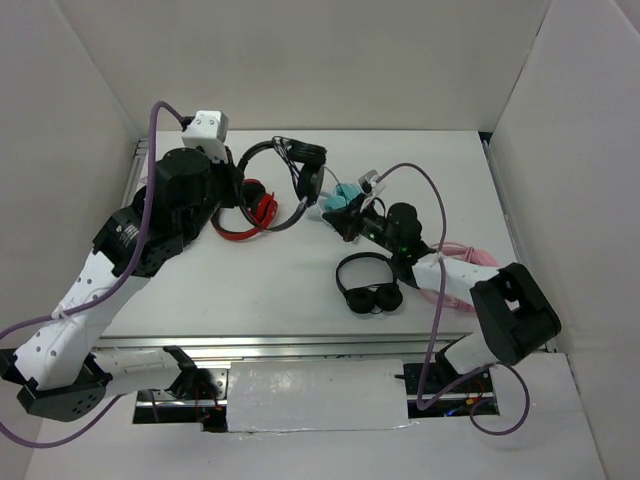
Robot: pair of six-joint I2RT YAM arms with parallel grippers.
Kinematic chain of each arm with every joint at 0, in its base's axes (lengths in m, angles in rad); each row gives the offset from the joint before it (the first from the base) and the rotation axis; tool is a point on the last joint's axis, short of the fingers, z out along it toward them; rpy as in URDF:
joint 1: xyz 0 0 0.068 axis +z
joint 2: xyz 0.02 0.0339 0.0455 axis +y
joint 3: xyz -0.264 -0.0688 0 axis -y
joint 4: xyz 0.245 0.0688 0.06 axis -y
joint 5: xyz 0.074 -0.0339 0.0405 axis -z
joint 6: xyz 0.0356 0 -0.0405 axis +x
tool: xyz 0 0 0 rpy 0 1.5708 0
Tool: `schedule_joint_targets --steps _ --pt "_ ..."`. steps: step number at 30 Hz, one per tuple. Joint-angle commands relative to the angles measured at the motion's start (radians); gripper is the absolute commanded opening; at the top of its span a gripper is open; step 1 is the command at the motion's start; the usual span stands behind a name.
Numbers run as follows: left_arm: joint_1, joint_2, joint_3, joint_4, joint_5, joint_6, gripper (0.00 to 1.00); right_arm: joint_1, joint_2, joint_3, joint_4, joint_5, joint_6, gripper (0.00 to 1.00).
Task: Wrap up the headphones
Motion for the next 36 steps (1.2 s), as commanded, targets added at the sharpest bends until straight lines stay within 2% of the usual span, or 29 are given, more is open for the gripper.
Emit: schedule_joint_targets --steps 1,4,5,6,8,10,15,17,22,24,27,28,30,33,36 --pt "0.051 0.018 0.030 0.080 -0.053 -0.060 0.00 0.023 -0.073 -0.044 -0.154 -0.004 -0.118 0.00" --pt "0.120 0.098 0.064 0.056 -0.040 -0.098 0.00 0.071 -0.162 -0.075 -0.250 0.058 -0.157 0.00" --pt "0.174 0.131 0.064 0.058 -0.022 -0.112 0.00 0.094 -0.178 -0.065 -0.298 0.104 -0.163 0.00" --pt "0.201 0.147 0.064 0.070 0.036 -0.132 0.00 0.103 -0.197 -0.038 -0.403 0.108 -0.169 0.00" --pt "0.264 0.182 0.045 0.098 0.070 -0.138 0.00 0.143 -0.233 -0.033 -0.491 0.140 -0.181 0.00" --pt "0.306 0.211 0.030 0.110 0.081 -0.134 0.00 0.172 -0.271 -0.045 -0.518 0.181 -0.181 0.00" --pt "0.330 0.186 -0.158 0.216 0.079 -0.074 0.00 0.215 -0.403 0.022 -0.691 0.253 -0.285 0.00" --pt "0.327 0.170 -0.215 0.260 0.070 -0.083 0.00 0.220 -0.402 0.112 -0.807 0.188 -0.363 0.00" --pt "0.298 0.142 -0.392 0.343 0.059 -0.063 0.00 0.243 -0.244 0.409 -1.166 -0.045 -0.491 0.00" --pt "0.272 0.130 -0.455 0.368 0.047 -0.060 0.00 0.257 -0.172 0.467 -1.217 -0.133 -0.552 0.00" --pt "0.236 0.115 -0.542 0.406 0.023 -0.036 0.00 0.260 -0.060 0.633 -1.349 -0.188 -0.656 0.00" --pt "0.228 0.115 -0.562 0.408 0.013 -0.028 0.00 0.261 -0.028 0.674 -1.442 -0.187 -0.702 0.00" --pt "0.199 0.104 -0.626 0.435 -0.010 -0.011 0.00 0.264 0.075 0.784 -1.516 -0.165 -0.724 0.00" --pt "0.176 0.078 -0.709 0.478 -0.027 0.003 0.00 0.260 0.202 0.884 -1.591 -0.133 -0.686 0.00" --pt "0.171 0.055 -0.780 0.526 0.010 0.000 0.00 0.252 0.334 0.997 -1.621 -0.145 -0.542 0.00"
